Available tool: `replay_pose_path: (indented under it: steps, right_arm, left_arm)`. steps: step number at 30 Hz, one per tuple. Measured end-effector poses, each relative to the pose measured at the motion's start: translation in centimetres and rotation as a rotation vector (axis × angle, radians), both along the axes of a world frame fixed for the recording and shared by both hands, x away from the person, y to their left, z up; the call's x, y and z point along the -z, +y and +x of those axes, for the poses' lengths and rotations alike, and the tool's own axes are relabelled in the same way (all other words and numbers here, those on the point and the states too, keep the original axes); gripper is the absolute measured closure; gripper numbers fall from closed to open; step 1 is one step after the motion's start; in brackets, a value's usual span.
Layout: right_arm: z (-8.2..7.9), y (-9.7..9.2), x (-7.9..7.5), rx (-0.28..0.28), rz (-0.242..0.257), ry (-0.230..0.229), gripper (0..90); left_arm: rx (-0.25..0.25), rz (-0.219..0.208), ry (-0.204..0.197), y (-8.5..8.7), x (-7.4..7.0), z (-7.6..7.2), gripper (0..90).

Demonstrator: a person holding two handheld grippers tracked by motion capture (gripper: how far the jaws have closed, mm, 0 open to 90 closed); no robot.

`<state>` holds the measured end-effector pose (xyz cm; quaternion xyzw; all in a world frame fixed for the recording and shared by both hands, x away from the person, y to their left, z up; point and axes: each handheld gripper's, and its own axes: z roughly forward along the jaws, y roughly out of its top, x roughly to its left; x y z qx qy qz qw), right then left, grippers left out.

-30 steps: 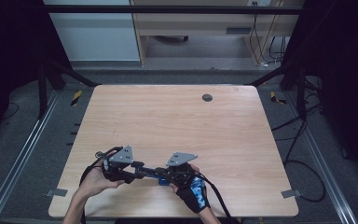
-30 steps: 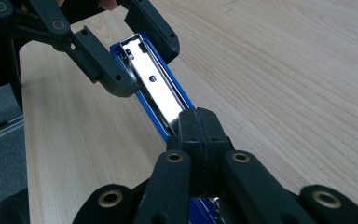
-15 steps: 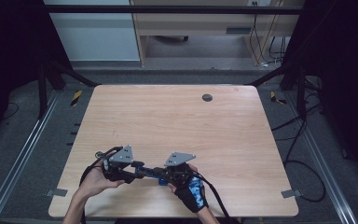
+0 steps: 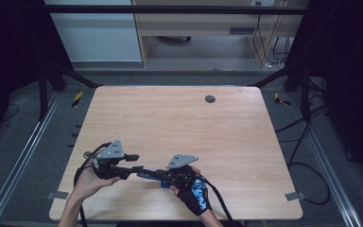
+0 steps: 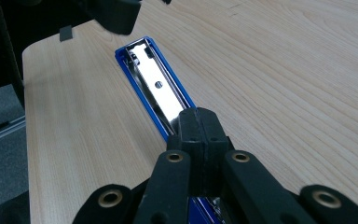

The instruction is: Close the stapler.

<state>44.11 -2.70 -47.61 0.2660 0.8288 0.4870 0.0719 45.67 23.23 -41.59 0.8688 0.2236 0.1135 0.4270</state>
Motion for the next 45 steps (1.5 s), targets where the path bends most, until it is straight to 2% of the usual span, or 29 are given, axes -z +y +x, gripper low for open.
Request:
replay_pose_path:
  steps: [5,10,23,29,32,36,45]
  right_arm:
    - [0.0,0.0,0.0,0.000,-0.001,0.000,90.0]
    - [0.0,0.0,0.0,0.000,-0.001,0.001,90.0]
    - [-0.1,-0.1,-0.1,0.000,-0.003,0.002,90.0]
    - [-0.1,-0.3,-0.2,0.000,-0.003,0.003,90.0]
    - [-0.2,-0.4,-0.3,0.003,-0.003,0.004,90.0]
    - [-0.2,-0.8,-0.6,0.007,0.003,0.001,90.0]
    - [-0.4,-2.2,-1.1,0.026,0.006,-0.002,90.0]
  left_arm:
    - [-0.103,-0.047,-0.018,0.9,0.3,0.2,50.4]
    - [-0.196,-0.075,-0.047,1.7,0.3,0.3,49.4]
    - [-0.377,-0.045,-0.074,3.3,2.6,-0.1,47.8]
    - [-0.409,-0.038,-0.070,3.7,3.8,-0.6,50.6]
    - [-0.416,-0.055,-0.071,3.6,3.9,-0.8,52.4]
    - [-0.425,-0.043,-0.080,3.5,4.1,-0.8,52.1]
    - [-0.429,-0.036,-0.059,3.3,4.4,-0.8,52.5]
